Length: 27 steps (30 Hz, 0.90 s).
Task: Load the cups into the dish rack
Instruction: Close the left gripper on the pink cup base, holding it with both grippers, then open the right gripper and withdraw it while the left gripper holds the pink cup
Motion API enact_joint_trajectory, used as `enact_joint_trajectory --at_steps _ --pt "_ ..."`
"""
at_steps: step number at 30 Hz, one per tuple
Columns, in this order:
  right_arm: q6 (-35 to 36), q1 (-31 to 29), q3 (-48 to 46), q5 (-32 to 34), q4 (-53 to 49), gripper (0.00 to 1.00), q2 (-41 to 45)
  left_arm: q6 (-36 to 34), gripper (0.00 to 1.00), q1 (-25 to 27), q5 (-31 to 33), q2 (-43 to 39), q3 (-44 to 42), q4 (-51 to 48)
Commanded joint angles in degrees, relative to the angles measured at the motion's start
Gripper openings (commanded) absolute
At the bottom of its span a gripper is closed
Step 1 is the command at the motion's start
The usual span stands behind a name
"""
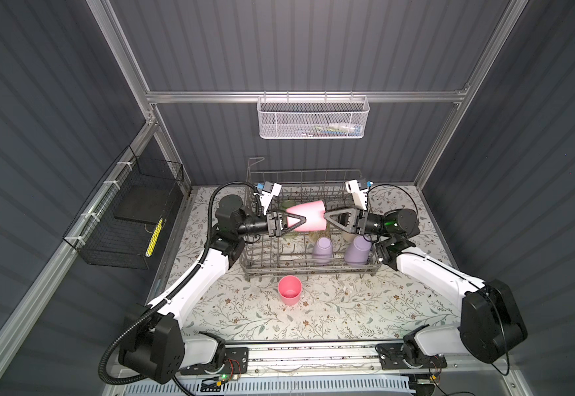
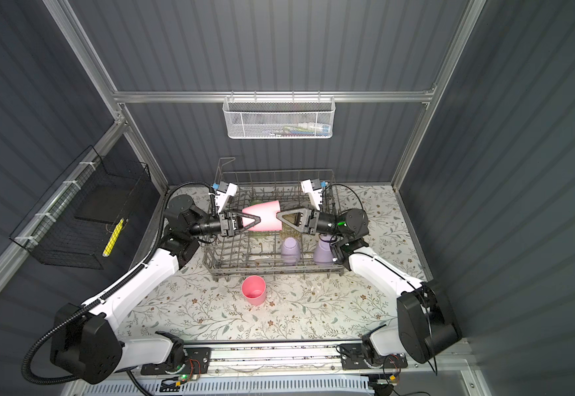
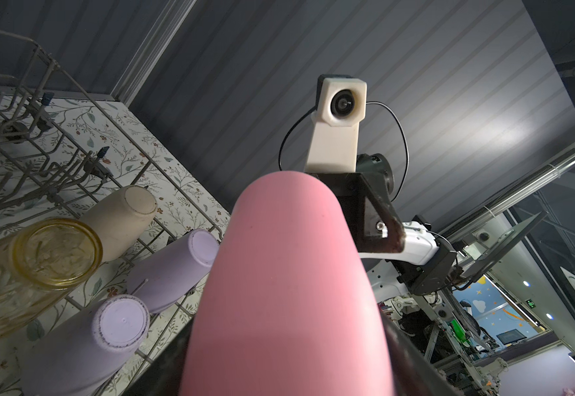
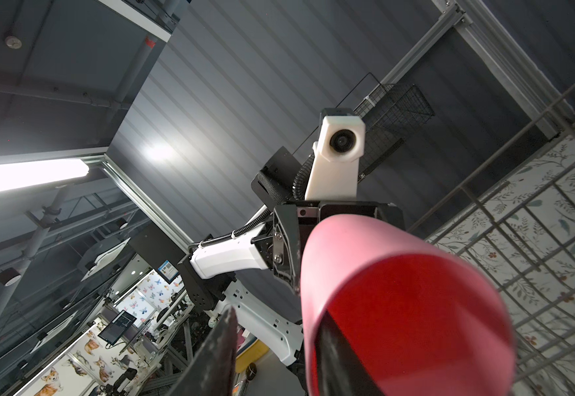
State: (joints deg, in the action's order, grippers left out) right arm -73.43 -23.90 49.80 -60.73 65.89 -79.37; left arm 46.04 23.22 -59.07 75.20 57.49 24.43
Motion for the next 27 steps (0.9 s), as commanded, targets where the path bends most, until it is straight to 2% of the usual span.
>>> enact_joint_trajectory --at_steps 1,5,8,11,13,15,18,23,27 --pt "1.08 1.36 -1.56 -0.69 -0.23 0.42 2.36 -1.53 0.57 -0.26 0.66 -2.26 2.30 -1.27" --pt "4.69 2.75 -3.34 -0.41 -5.41 0.42 5.38 -4.25 0.57 -0.89 1.22 -3.34 3.99 -5.87" --pt "10.65 3.54 -4.01 0.27 -14.59 0.43 8.91 -6.56 0.57 -1.38 1.88 -3.96 5.52 -9.99" --pt "21.03 4.21 -3.35 3.43 -30.68 0.43 13.65 -10.54 0.57 -2.07 3.17 -4.51 8.06 -17.04" --pt "29.68 4.46 -1.33 7.52 -45.39 0.43 17.53 -14.90 0.57 -2.39 5.00 -4.77 10.61 -24.29" --pt "37.68 4.52 1.26 13.59 -59.48 0.43 20.22 -19.55 0.58 -2.57 7.95 -4.63 13.88 -32.36" --pt "44.66 4.65 3.98 22.46 -73.38 0.43 22.68 -26.64 0.58 -2.65 14.41 -3.07 19.52 -45.67" --pt "48.16 5.43 3.96 29.71 -81.15 0.43 25.09 -35.95 0.59 -2.49 28.73 1.55 28.04 -62.74" --pt "48.47 6.02 2.76 30.87 -82.29 0.43 25.54 -38.32 0.58 -2.06 34.87 4.40 30.12 -67.75"
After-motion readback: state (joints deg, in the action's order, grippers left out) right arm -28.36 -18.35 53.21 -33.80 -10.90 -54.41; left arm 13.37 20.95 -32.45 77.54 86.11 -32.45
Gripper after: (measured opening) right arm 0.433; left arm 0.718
